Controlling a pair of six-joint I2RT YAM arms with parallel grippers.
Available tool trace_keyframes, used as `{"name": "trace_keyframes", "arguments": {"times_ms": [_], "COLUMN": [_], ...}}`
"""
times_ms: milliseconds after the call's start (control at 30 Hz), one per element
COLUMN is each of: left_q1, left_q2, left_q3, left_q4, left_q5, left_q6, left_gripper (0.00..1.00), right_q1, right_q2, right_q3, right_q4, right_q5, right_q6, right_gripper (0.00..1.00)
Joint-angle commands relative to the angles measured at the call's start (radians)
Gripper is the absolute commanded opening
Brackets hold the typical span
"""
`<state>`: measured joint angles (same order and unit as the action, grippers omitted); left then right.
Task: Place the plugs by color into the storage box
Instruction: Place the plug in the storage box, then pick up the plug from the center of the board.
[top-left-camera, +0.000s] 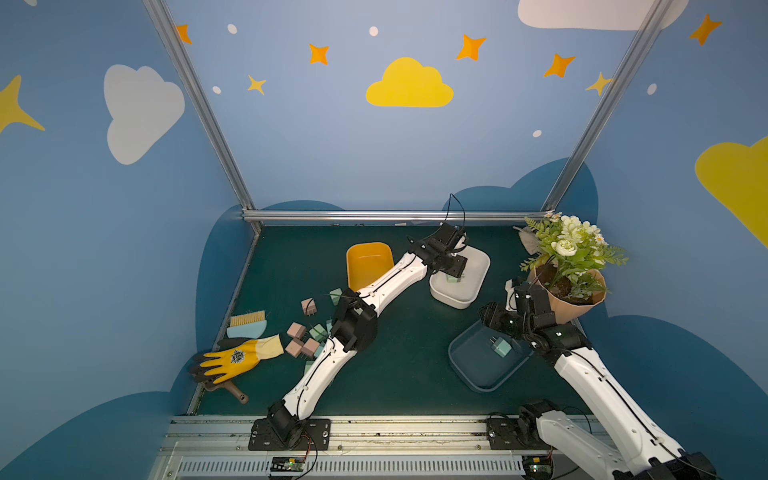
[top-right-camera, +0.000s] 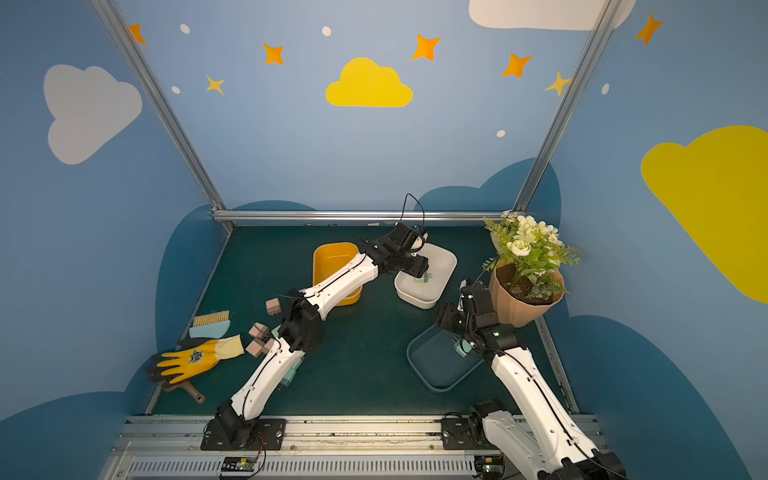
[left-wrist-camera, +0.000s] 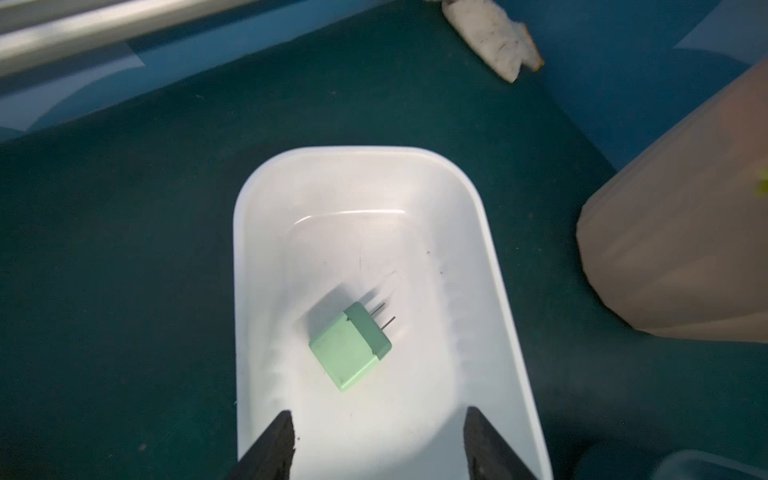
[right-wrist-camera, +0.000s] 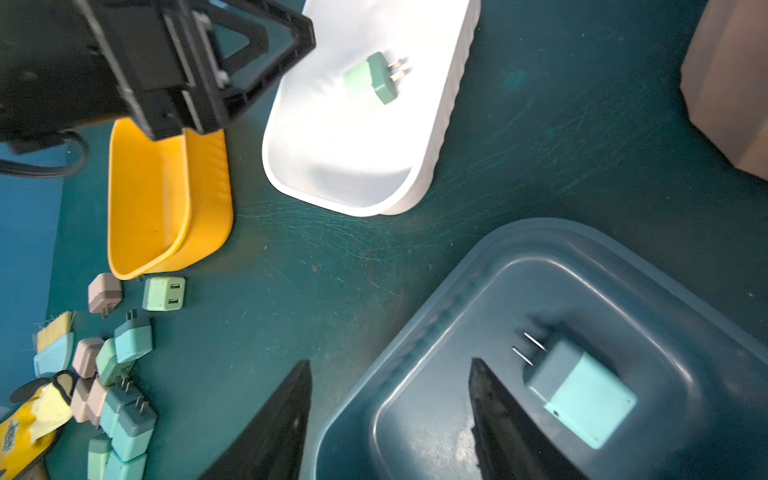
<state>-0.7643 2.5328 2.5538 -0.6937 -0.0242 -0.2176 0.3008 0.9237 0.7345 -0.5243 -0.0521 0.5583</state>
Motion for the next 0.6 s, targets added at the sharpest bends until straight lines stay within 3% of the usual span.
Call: {"name": "trace_keyframes", "arguments": {"times_ms": [0,300,567], "left_q1": [0.000,0.003,0.007], "left_q2": [-0.114,-0.326,-0.677], "left_q3": [-0.049,-0.298,-0.847], "left_q4": [-0.037,-0.119,0.039], "left_q5": [0.010,-0.129,-0.213], "left_q6": [-0.013,-0.024,-0.064], "left_gripper": [0.65,0.64,0.65], "right_q1": [-0.003,0.017,0.124], "right_q2": [0.014,0.029,0.071], "right_q3": [0.039,0.054,0.111], "right_q4": [0.050,0.087,0.080], "right_q5": [-0.073,-0.203,-0.157], "right_q6": [-0.015,0.041,0.064], "right_gripper": [0.61,0.61,0.61]}}
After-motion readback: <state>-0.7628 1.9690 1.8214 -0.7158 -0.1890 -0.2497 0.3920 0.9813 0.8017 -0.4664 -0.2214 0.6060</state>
